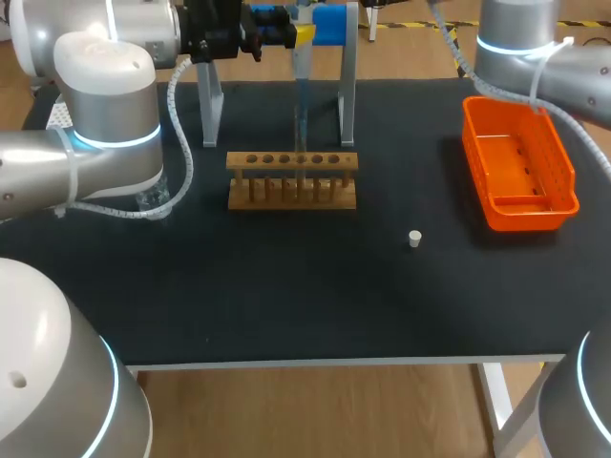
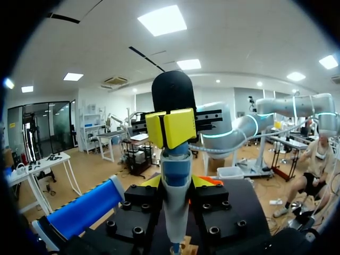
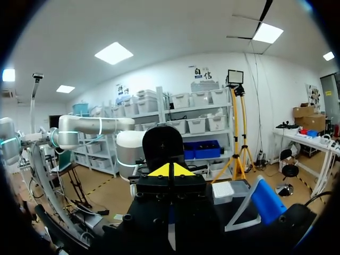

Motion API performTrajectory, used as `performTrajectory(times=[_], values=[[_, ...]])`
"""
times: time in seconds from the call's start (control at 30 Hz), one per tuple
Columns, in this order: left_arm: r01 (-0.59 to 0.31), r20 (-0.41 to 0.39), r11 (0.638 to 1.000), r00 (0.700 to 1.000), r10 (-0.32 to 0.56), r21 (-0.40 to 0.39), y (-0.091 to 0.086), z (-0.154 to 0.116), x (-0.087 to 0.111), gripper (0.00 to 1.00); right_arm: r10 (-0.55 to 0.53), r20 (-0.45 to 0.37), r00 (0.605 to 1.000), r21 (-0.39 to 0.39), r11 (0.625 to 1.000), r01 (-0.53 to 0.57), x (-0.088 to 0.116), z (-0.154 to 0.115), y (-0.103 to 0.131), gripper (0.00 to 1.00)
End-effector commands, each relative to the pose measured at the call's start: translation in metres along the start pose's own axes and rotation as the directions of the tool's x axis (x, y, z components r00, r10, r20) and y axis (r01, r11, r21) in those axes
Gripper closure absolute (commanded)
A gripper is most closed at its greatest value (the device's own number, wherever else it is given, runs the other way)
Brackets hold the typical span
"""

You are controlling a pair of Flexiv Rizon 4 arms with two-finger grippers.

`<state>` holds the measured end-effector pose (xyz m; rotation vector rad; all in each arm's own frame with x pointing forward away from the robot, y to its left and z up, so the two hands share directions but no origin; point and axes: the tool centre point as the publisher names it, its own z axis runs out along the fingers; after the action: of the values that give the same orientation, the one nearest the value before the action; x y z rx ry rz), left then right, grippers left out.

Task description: Invert the test tube, pick up the pipette, mount the tip to pipette, aspirate from beaker and dispense into the tube, eject the tip, return the pipette, and cap with the stopper.

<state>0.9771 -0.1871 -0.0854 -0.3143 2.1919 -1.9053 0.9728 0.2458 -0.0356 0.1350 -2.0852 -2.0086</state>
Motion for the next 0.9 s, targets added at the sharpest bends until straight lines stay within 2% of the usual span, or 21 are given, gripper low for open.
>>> performTrajectory(times=[0.03,0.2,0.23,0.27,0.3,0.33,0.5,0.63,0.9], values=[[-0.001,0.002,1.0,1.0,0.001,0.001,-0.008,-0.001,-0.001,1.0,-0.028,0.0,1.0,-0.003,1.0,0.028,0.002,-0.002,0.002,1.0],[-0.001,0.002,1.0,1.0,0.001,0.001,-0.008,-0.001,-0.001,1.0,-0.092,0.013,0.996,-0.017,0.996,0.092,0.009,-0.008,0.02,1.0],[-0.001,0.002,1.0,1.0,0.001,0.001,-0.008,-0.001,-0.001,1.0,-0.106,0.022,0.994,-0.017,0.994,0.107,0.012,-0.012,0.024,0.73],[-0.001,0.002,1.0,1.0,0.001,0.001,-0.008,-0.001,-0.001,1.0,-0.111,0.033,0.993,-0.018,0.994,0.112,0.014,-0.015,0.027,0.54],[-0.001,0.002,1.0,1.0,0.001,0.001,-0.008,-0.001,-0.001,1.0,-0.118,0.041,0.992,-0.019,0.993,0.119,0.017,-0.019,0.028,0.16],[-0.001,0.002,1.0,1.0,0.001,0.001,-0.008,-0.001,-0.001,1.0,-0.124,0.049,0.991,-0.017,0.992,0.125,0.019,-0.022,0.029,0.0],[-0.001,0.002,1.0,1.0,0.001,0.001,-0.008,-0.001,-0.001,1.0,-0.141,0.081,0.987,-0.01,0.99,0.142,0.029,-0.044,0.028,0.0],[-0.001,0.002,1.0,1.0,0.001,0.001,-0.008,-0.001,-0.001,1.0,-0.161,0.112,0.981,0.024,0.987,0.159,0.036,-0.066,0.017,0.0],[-0.001,0.002,1.0,1.0,0.001,0.001,-0.008,-0.001,-0.001,1.0,-0.172,0.17,0.97,0.111,0.982,0.154,0.045,-0.097,-0.029,0.0]])
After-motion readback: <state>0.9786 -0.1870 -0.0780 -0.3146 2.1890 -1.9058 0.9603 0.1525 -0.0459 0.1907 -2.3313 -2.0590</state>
